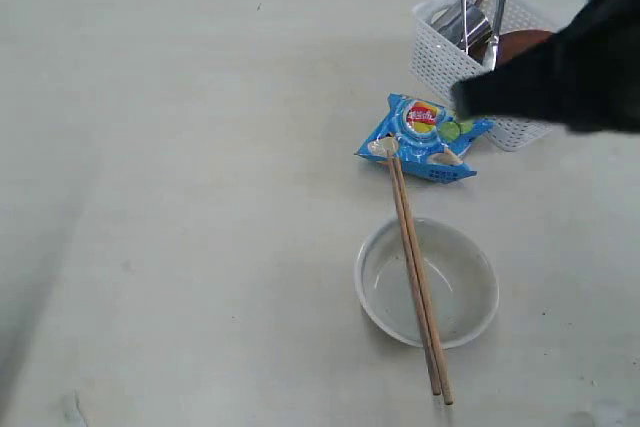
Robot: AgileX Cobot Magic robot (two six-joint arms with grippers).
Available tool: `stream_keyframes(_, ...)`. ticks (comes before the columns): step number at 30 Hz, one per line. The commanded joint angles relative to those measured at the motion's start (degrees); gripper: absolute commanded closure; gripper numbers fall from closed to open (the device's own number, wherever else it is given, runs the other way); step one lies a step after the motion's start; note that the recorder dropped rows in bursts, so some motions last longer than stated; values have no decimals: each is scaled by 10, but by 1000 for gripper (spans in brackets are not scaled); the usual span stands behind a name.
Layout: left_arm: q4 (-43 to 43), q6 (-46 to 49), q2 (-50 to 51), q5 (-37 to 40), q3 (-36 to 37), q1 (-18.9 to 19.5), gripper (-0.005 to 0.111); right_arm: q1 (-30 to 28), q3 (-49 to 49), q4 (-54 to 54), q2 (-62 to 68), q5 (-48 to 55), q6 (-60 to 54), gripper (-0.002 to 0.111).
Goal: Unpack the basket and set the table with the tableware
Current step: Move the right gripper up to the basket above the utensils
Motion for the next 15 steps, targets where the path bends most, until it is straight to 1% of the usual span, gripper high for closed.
stream_keyframes(1,5,3,-1,0,1,-2,107,-115,-19,-92,-19,17,-54,109)
stream_keyframes(2,5,3,-1,1,1,-2,107,-149,-19,-84,-19,-9,-78,109)
stream_keyframes(4,5,3,-1,1,1,-2,107,-246,-19,-43,-9,-82,-130,109)
stream_keyframes(5,5,3,-1,1,1,-2,107,-298,-19,-5,-1,-113,-154,109)
stream_keyframes(7,5,3,-1,1,1,-2,107,-403,-19,103,27,-188,-229,109)
stream_keyframes(8,5,3,-1,1,1,-2,107,-443,-19,158,45,-221,-277,109)
stream_keyframes(10,5,3,-1,1,1,-2,107,-527,-19,310,89,-273,-381,109)
stream_keyframes(13,5,3,-1,1,1,-2,107,-600,-21,507,156,-316,-525,108)
stream_keyframes(15,5,3,-1,1,1,-2,107,-614,-33,603,205,-325,-610,108)
